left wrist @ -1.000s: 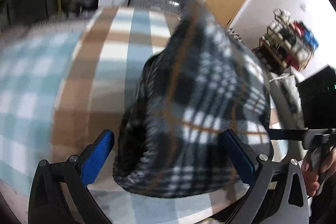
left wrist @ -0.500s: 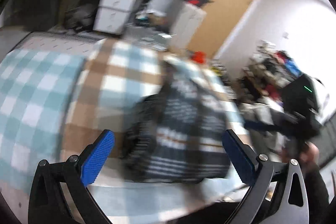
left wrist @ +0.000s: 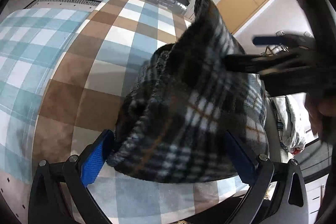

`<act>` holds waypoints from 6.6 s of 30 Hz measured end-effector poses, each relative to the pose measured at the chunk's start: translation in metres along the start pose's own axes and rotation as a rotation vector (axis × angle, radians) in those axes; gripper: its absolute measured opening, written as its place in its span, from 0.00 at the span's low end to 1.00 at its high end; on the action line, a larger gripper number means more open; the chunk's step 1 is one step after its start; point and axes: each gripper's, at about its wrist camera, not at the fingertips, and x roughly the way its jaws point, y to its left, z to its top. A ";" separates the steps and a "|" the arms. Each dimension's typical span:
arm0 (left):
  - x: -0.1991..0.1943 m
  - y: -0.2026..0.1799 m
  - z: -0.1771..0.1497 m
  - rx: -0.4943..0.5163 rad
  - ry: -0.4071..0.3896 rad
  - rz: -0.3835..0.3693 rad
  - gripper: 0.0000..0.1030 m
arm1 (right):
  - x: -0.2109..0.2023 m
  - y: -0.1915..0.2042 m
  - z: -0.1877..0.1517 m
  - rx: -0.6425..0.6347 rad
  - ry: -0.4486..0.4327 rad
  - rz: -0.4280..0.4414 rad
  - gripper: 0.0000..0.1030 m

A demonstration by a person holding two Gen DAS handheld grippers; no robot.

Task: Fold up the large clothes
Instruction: 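Grasp the folded cardigan bundle with both grippers and lift it off the bed, then hold the folded cardigan bundle up with both grippers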

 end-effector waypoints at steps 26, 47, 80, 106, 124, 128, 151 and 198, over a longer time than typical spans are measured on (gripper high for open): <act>-0.091 -0.012 0.048 0.042 -0.112 -0.047 0.97 | -0.045 -0.085 -0.090 0.532 -0.327 0.557 1.00; 0.061 0.019 0.058 -0.034 0.495 -0.152 0.97 | 0.114 -0.081 -0.225 1.108 -0.238 1.180 1.00; 0.045 -0.029 0.053 0.047 0.492 -0.352 0.69 | 0.098 -0.076 -0.272 1.084 -0.505 1.241 0.81; -0.032 -0.088 0.099 0.346 0.219 -0.145 0.69 | 0.077 -0.078 -0.330 1.042 -0.468 0.920 0.96; 0.127 -0.053 0.094 0.096 0.541 -0.148 0.68 | 0.069 -0.079 -0.305 1.011 -0.439 0.911 1.00; 0.130 -0.040 0.089 0.059 0.530 -0.203 0.69 | 0.078 -0.081 -0.304 1.026 -0.422 0.968 1.00; 0.106 0.023 0.030 -0.001 0.598 -0.163 0.81 | 0.083 -0.076 -0.309 1.070 -0.412 1.017 1.00; 0.133 0.019 0.033 0.083 0.601 -0.325 0.53 | 0.101 -0.088 -0.366 1.243 -0.436 1.197 0.94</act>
